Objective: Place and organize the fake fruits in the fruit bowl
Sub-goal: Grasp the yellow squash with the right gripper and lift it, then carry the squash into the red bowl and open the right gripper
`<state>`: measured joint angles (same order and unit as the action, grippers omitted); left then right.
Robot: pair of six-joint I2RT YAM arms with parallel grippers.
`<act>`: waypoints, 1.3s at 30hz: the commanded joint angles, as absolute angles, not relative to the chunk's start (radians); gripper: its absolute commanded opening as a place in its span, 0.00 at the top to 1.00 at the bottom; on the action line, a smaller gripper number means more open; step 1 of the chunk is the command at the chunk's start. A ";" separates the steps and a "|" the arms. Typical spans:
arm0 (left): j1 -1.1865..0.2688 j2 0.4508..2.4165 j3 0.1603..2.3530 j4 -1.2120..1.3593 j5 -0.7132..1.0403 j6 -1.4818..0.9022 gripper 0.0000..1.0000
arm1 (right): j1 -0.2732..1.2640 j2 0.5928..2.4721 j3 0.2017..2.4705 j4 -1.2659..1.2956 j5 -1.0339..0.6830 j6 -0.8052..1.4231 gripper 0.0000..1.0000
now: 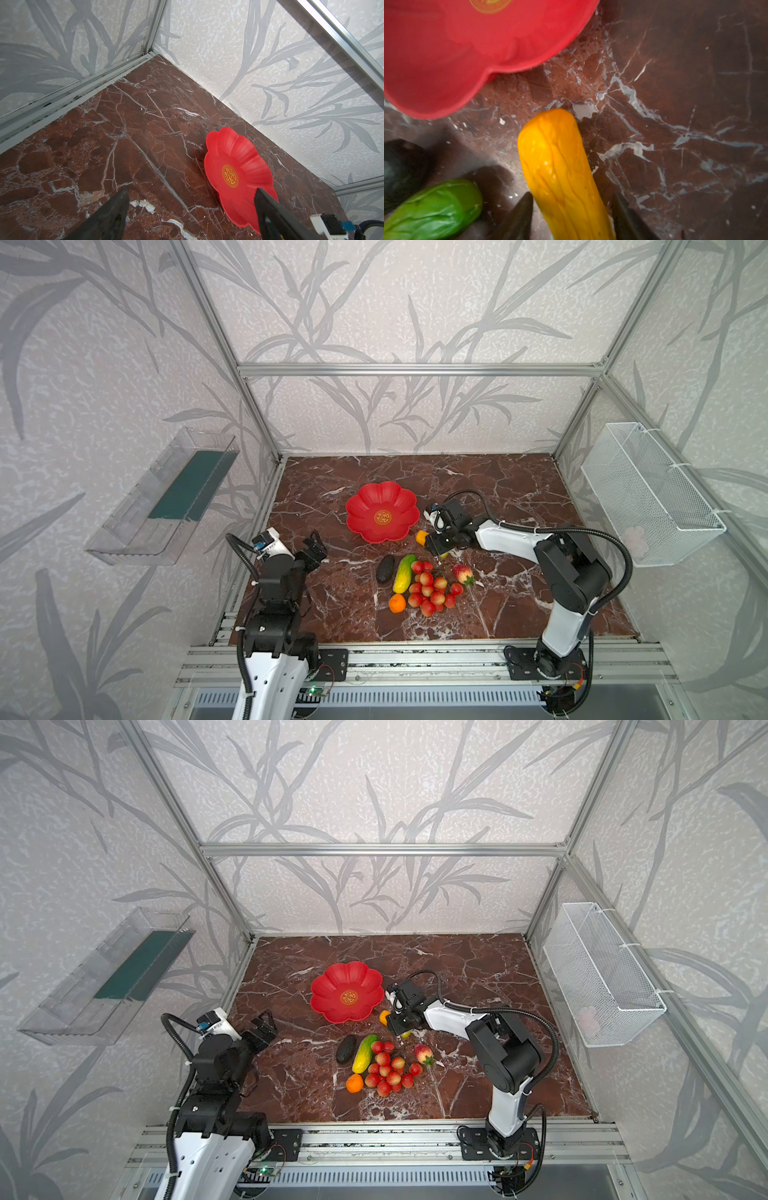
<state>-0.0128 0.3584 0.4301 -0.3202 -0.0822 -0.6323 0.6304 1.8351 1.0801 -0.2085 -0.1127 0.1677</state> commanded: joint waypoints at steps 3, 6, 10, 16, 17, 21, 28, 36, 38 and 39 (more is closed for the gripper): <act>-0.015 0.332 0.417 -0.370 -0.119 -0.659 0.06 | 0.635 1.765 1.090 -0.271 0.005 0.186 0.65; -0.015 0.324 0.416 -0.377 -0.123 -0.663 0.06 | 0.635 1.647 1.067 -0.273 0.029 0.195 0.71; -0.015 0.309 0.405 -0.371 -0.113 -0.665 0.06 | 0.642 1.568 1.100 -0.257 -0.010 0.201 0.72; -0.015 0.266 0.392 -0.390 -0.089 -0.680 0.06 | 0.671 1.725 1.337 -0.319 -0.051 0.170 0.72; -0.015 0.260 0.395 -0.399 -0.084 -0.676 0.07 | 0.671 1.768 1.379 -0.320 -0.062 0.164 0.72; -0.016 0.253 0.424 -0.436 -0.046 -0.671 0.09 | 0.672 1.920 1.536 -0.344 -0.058 0.130 0.73; -0.016 0.279 0.470 -0.487 0.033 -0.645 0.10 | 0.678 2.166 1.790 -0.414 -0.076 0.129 0.72; -0.017 0.322 0.491 -0.486 0.155 -0.645 0.12 | 0.701 2.324 1.935 -0.458 -0.051 0.132 0.71; -0.017 0.332 0.482 -0.473 0.180 -0.654 0.13 | 0.706 2.350 1.956 -0.469 -0.047 0.135 0.68; -0.017 0.341 0.475 -0.460 0.196 -0.664 0.14 | 0.709 2.360 1.967 -0.472 -0.045 0.138 0.67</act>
